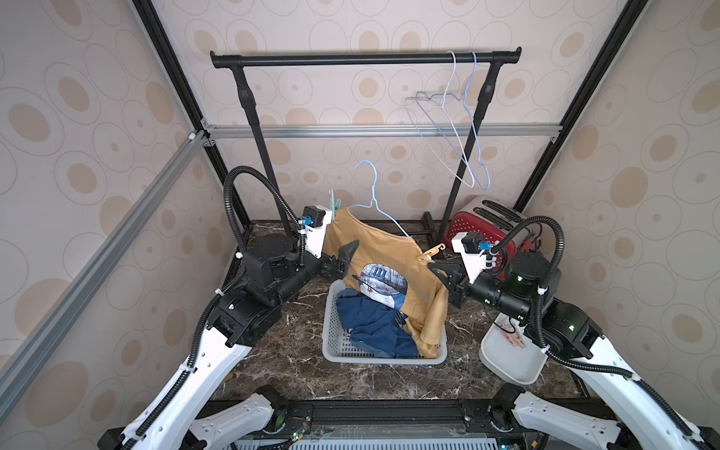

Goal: Remove the clothespins securing t-shirts to the hanger
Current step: Pick up the hanger from the clothes rail.

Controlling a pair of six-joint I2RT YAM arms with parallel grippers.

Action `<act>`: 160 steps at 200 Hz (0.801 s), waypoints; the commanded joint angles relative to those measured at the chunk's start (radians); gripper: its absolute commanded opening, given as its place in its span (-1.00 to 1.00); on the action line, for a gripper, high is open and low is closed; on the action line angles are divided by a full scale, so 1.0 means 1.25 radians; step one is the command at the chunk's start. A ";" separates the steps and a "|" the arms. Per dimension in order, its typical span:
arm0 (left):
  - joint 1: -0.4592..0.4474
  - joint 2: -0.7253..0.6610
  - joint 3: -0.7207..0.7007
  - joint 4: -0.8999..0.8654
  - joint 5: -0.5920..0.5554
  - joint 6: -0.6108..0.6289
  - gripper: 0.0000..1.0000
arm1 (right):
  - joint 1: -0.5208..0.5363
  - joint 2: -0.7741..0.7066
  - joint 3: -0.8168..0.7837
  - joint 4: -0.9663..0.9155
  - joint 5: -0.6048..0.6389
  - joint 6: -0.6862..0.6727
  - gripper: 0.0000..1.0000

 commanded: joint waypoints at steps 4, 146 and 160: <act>-0.001 0.039 0.108 -0.037 -0.024 0.079 0.78 | 0.004 -0.009 -0.021 0.061 -0.015 -0.017 -1.00; 0.000 0.235 0.281 -0.037 0.060 -0.075 0.42 | 0.003 -0.036 -0.106 0.083 -0.033 -0.033 -1.00; 0.000 0.247 0.293 -0.032 0.067 -0.081 0.34 | 0.003 -0.037 -0.108 0.080 -0.032 -0.035 -1.00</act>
